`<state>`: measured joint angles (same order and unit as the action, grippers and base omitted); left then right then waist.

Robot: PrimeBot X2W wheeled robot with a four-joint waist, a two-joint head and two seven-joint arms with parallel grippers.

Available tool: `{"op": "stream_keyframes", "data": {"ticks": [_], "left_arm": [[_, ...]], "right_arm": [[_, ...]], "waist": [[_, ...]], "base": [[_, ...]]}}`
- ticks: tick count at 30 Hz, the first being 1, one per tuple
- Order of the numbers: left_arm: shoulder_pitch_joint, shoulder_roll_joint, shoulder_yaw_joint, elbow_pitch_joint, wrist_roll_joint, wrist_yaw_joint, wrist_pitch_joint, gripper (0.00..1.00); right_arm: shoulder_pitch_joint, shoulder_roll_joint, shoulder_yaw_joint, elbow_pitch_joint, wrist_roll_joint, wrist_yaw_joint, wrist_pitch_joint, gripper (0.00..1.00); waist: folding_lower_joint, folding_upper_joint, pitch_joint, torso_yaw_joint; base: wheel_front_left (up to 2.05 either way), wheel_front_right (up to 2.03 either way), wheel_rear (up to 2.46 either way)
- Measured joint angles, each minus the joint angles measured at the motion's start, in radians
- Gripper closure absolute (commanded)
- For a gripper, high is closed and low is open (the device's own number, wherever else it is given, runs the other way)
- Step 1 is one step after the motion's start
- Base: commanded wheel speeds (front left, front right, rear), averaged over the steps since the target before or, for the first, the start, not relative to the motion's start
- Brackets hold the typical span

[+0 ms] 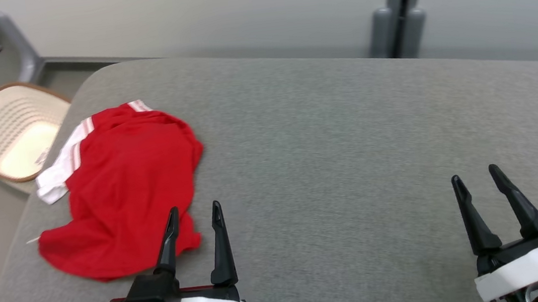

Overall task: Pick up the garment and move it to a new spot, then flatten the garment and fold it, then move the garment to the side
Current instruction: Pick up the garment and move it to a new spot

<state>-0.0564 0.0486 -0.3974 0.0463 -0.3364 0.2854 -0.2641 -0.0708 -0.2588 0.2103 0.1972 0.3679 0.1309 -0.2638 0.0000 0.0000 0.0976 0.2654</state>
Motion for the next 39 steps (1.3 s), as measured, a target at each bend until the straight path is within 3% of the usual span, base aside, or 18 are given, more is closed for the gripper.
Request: {"op": "stream_keyframes", "data": {"ticks": [8, 15, 30, 36, 39], "left_arm": [[0.043, 0.000, 0.042, -0.007, 0.011, -0.018, 0.000, 0.00], [0.078, 0.000, 0.085, -0.015, 0.019, -0.030, 0.000, 0.00], [0.088, 0.000, 0.152, -0.038, -0.005, -0.025, 0.000, 0.00], [0.041, 0.001, 0.214, -0.005, 0.008, -0.042, 0.000, 0.00], [0.015, 0.000, 0.230, 0.075, 0.019, -0.042, 0.000, 0.00]], "right_arm": [[0.006, -0.001, 0.053, 0.021, 0.005, 0.000, 0.000, 0.00], [0.006, 0.018, 0.097, 0.054, 0.002, 0.000, 0.000, 0.00], [-0.014, -0.010, 0.096, 0.067, 0.018, 0.000, 0.000, 0.00], [0.010, -0.067, 0.070, 0.036, 0.017, 0.000, 0.000, 0.00], [0.016, -0.110, 0.054, 0.008, 0.020, 0.000, 0.000, 0.00]], "waist": [[0.0000, 0.0000, -0.012, 0.150], [0.0000, 0.0000, -0.037, 0.238], [0.0000, 0.0000, -0.019, 0.245], [0.0000, 0.0000, 0.024, 0.235], [-0.0001, 0.0000, 0.058, 0.224]], "base": [[0.00, 0.00, 0.00], [0.00, 0.00, 0.00], [0.00, 0.00, 0.00], [0.00, 0.00, 0.00], [0.00, 0.00, 0.00]]}}
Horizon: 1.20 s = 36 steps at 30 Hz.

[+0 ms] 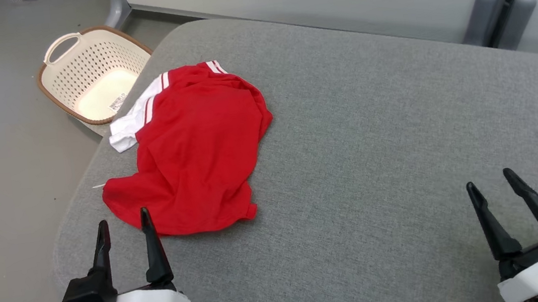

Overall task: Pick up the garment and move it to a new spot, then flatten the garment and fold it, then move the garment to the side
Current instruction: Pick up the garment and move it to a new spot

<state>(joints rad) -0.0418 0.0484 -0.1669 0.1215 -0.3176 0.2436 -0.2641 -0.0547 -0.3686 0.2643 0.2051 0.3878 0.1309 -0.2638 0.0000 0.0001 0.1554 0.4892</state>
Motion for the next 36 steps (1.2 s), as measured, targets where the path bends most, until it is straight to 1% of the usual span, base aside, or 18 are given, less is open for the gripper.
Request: {"op": "stream_keyframes", "data": {"ticks": [3, 6, 10, 13, 23, 25, 27, 32, 33, 34, 36], "left_arm": [[-0.045, 0.001, 0.011, 0.109, 0.002, -0.007, 0.000, 0.00], [-0.114, 0.002, 0.032, 0.210, -0.053, -0.024, 0.025, 0.00], [-0.188, 0.015, 0.059, 0.319, -0.073, -0.023, 0.065, 0.00], [-0.240, 0.038, 0.084, 0.383, -0.090, -0.013, 0.090, 0.00], [-0.393, 0.098, 0.125, 0.545, -0.116, -0.002, 0.135, 0.00], [-0.418, 0.099, 0.132, 0.575, -0.124, 0.009, 0.156, 0.00], [-0.437, 0.101, 0.137, 0.602, -0.133, 0.010, 0.181, 0.00], [-0.475, 0.103, 0.161, 0.648, -0.171, 0.007, 0.202, 0.00], [-0.482, 0.104, 0.161, 0.663, -0.177, 0.001, 0.212, 0.22], [-0.486, 0.105, 0.161, 0.673, -0.178, -0.005, 0.215, 1.00], [-0.497, 0.108, 0.159, 0.690, -0.181, -0.014, 0.215, 1.00]], "right_arm": [[0.012, -0.045, -0.012, -0.032, 0.012, 0.000, 0.000, 0.00], [0.026, -0.108, -0.023, -0.062, 0.019, 0.000, 0.000, 0.00], [0.034, -0.181, -0.049, -0.096, 0.041, 0.000, 0.002, 0.00], [0.042, -0.222, -0.076, -0.121, 0.058, 0.000, 0.002, 0.00], [0.096, -0.294, -0.122, -0.173, 0.086, 0.000, 0.001, 0.00], [0.099, -0.307, -0.130, -0.183, 0.087, 0.000, 0.001, 0.00], [0.102, -0.318, -0.137, -0.192, 0.095, 0.000, 0.001, 0.00], [0.112, -0.336, -0.154, -0.201, 0.104, 0.000, 0.001, 0.00], [0.112, -0.338, -0.156, -0.202, 0.105, 0.000, 0.001, 0.00], [0.112, -0.340, -0.156, -0.203, 0.105, 0.000, 0.001, 0.00], [0.111, -0.339, -0.160, -0.205, 0.107, 0.000, 0.000, 0.00]], "waist": [[0.0001, 0.0000, 0.038, -0.015], [0.0001, 0.0000, 0.079, -0.029], [0.0001, 0.0000, 0.131, -0.050], [0.0001, 0.0000, 0.167, -0.069], [0.0001, 0.0000, 0.261, -0.118], [0.0000, 0.0000, 0.276, -0.124], [0.0000, -0.0001, 0.289, -0.128], [0.0000, 0.0000, 0.311, -0.135], [0.0000, 0.0000, 0.314, -0.137], [0.0001, 0.0000, 0.317, -0.139], [0.0000, 0.0000, 0.320, -0.143]], "base": [[0.00, 0.00, 0.00], [0.00, 0.00, 0.00], [0.00, 0.00, 0.00], [0.00, 0.00, 0.00], [0.00, 0.00, 0.00], [0.00, 0.00, 0.00], [0.00, 0.00, 0.00], [0.00, 0.00, 0.00], [0.00, 0.00, 0.00], [0.00, 0.00, 0.00], [0.00, 0.00, 0.00]]}}
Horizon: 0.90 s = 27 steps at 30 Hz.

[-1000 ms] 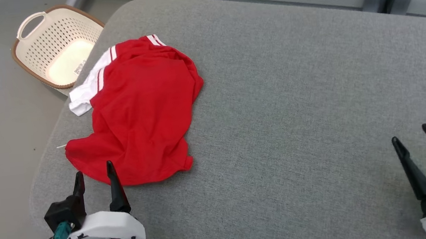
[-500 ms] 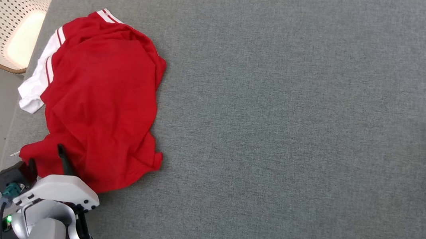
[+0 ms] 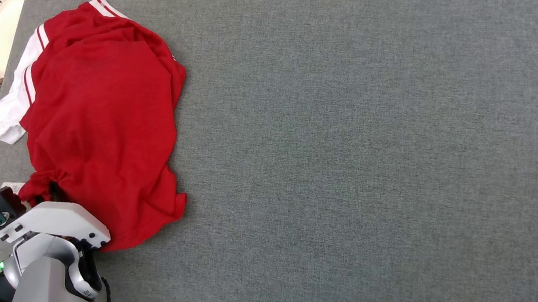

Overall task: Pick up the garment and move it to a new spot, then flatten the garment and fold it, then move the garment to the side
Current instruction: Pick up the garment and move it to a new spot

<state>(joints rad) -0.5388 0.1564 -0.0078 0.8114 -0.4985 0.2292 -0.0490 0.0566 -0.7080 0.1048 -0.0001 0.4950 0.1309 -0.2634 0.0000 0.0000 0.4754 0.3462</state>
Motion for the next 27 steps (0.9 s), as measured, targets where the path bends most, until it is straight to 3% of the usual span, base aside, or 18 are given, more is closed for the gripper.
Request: {"op": "stream_keyframes", "data": {"ticks": [10, 21, 27], "left_arm": [[0.010, 0.029, -0.009, -0.034, 0.024, -0.022, -0.159, 1.00], [0.084, 0.097, -0.046, -0.515, 0.133, -0.111, -0.213, 1.00], [0.082, 0.126, -0.121, -0.735, 0.204, -0.113, -0.150, 1.00]], "right_arm": [[-0.044, 0.083, 0.035, 0.037, -0.002, 0.000, 0.000, 0.00], [-0.112, 0.244, 0.086, 0.149, -0.010, 0.000, -0.001, 0.00], [-0.160, 0.315, 0.117, 0.188, -0.013, 0.000, 0.000, 0.00]], "waist": [[0.0000, 0.0000, -0.067, -0.011], [0.0000, 0.0000, -0.226, -0.042], [0.0000, 0.0000, -0.283, -0.109]], "base": [[0.00, 0.00, 0.00], [0.00, 0.00, 0.00], [0.00, 0.00, 0.00]]}}
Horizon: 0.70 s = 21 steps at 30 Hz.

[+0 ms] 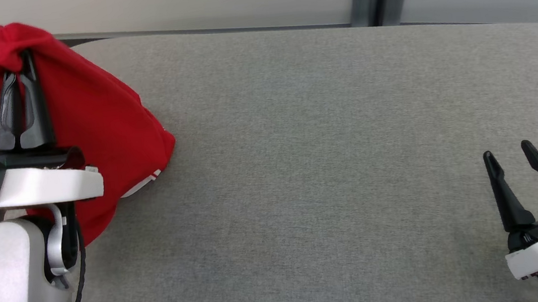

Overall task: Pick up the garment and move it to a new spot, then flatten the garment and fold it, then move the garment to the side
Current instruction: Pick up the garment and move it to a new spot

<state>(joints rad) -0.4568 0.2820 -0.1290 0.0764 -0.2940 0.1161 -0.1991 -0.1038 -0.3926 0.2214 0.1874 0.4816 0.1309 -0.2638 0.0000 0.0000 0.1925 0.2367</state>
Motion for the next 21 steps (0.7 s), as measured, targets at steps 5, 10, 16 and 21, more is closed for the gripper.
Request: {"op": "stream_keyframes", "data": {"ticks": [5, 10, 16, 21], "left_arm": [[-0.045, -0.009, -0.063, -0.107, 0.044, 0.013, 0.083, 1.00], [-0.095, -0.048, -0.149, -0.141, 0.082, 0.017, 0.151, 1.00], [-0.165, -0.137, -0.270, -0.053, 0.110, -0.002, 0.187, 1.00], [-0.244, -0.206, -0.358, 0.092, 0.124, -0.011, 0.161, 1.00]], "right_arm": [[-0.037, 0.022, 0.019, 0.012, 0.003, 0.000, 0.000, 0.00], [-0.065, 0.040, 0.019, 0.014, 0.013, 0.000, 0.000, 0.00], [-0.090, 0.047, 0.023, 0.021, 0.030, 0.000, 0.000, 0.00], [-0.123, 0.057, 0.033, 0.026, 0.050, 0.000, 0.000, 0.00]], "waist": [[0.0000, 0.0000, -0.014, -0.068], [0.0000, 0.0000, -0.010, -0.146], [0.0000, 0.0000, 0.011, -0.247], [0.0000, 0.0000, 0.037, -0.338]], "base": [[0.00, 0.00, 0.00], [0.00, 0.00, 0.00], [0.00, 0.00, 0.00], [0.00, 0.00, 0.00]]}}
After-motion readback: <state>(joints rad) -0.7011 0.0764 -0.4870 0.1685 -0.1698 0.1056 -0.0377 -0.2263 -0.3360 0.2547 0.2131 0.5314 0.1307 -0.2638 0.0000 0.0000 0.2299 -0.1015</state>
